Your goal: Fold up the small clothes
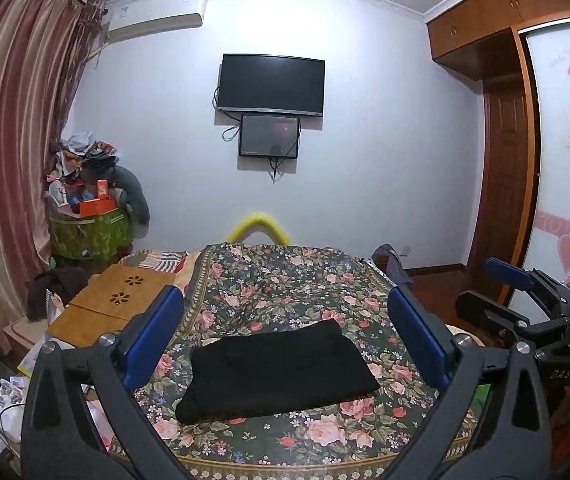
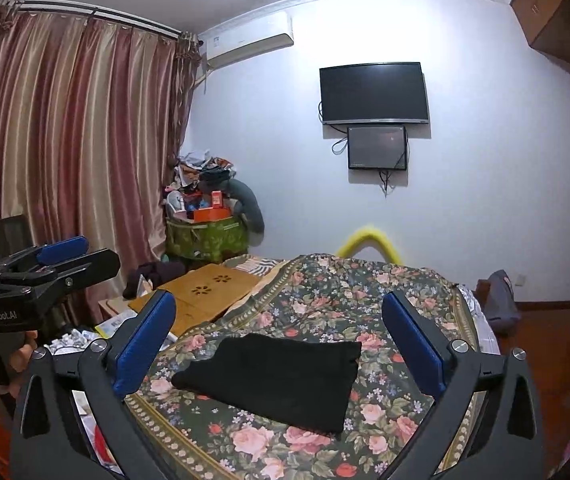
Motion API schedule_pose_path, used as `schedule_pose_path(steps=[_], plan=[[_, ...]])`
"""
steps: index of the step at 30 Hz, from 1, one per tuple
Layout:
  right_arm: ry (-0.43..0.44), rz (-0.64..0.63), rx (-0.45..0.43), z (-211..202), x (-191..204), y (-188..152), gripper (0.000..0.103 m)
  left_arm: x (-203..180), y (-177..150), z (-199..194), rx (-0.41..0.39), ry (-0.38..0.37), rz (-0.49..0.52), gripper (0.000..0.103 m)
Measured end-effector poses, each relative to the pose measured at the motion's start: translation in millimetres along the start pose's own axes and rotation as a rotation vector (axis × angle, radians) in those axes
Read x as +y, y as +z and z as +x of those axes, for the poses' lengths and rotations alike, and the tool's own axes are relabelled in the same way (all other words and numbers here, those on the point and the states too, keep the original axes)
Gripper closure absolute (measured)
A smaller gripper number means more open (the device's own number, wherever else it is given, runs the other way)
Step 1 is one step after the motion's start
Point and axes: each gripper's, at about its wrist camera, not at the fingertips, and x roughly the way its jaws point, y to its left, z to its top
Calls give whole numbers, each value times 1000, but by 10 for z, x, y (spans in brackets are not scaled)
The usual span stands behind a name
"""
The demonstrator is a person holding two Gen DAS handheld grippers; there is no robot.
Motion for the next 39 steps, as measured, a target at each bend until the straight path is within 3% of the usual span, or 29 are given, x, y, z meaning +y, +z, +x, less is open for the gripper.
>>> schedule_pose_path(steps=[39], plan=[[0,30,29,29,-85,-2,1,36,-90,110,31,-18,-12,0]])
